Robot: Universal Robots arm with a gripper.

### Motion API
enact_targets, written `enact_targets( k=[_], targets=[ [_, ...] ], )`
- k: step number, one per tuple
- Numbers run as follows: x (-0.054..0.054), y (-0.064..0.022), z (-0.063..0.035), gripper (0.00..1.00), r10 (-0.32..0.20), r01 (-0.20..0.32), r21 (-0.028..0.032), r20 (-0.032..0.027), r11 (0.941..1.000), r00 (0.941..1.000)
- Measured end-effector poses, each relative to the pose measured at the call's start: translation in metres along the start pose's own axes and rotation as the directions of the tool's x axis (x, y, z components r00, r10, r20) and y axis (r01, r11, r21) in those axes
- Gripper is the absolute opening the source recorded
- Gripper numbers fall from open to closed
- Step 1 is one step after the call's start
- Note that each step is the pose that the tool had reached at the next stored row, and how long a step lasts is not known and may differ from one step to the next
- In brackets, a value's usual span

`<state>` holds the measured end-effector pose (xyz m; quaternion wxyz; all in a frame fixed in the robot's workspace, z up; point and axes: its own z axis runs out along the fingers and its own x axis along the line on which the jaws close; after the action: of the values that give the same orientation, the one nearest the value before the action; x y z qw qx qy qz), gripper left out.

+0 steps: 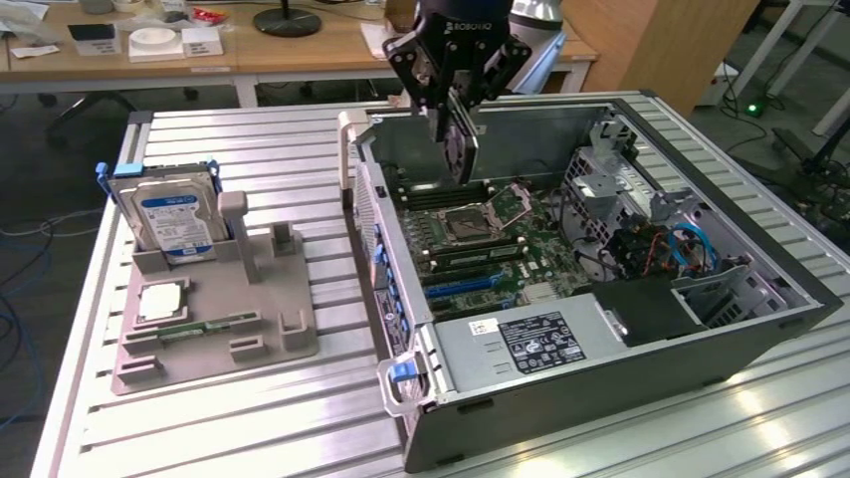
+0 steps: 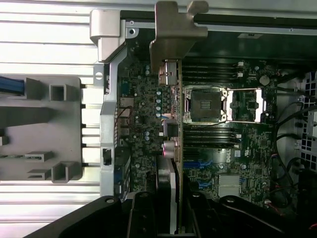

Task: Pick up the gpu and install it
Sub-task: 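Pick up the gpu and move the gpu toward the slot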

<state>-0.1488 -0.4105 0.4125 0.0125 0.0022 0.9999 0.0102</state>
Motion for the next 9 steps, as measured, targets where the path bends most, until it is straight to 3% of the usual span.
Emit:
enact_targets(
  k=[9],
  targets=[
    [-0.0076, 0.0, 0.0002, 0.28, 0.0, 0.0, -0.0001, 0.0001, 1.0, 1.0]
  ],
)
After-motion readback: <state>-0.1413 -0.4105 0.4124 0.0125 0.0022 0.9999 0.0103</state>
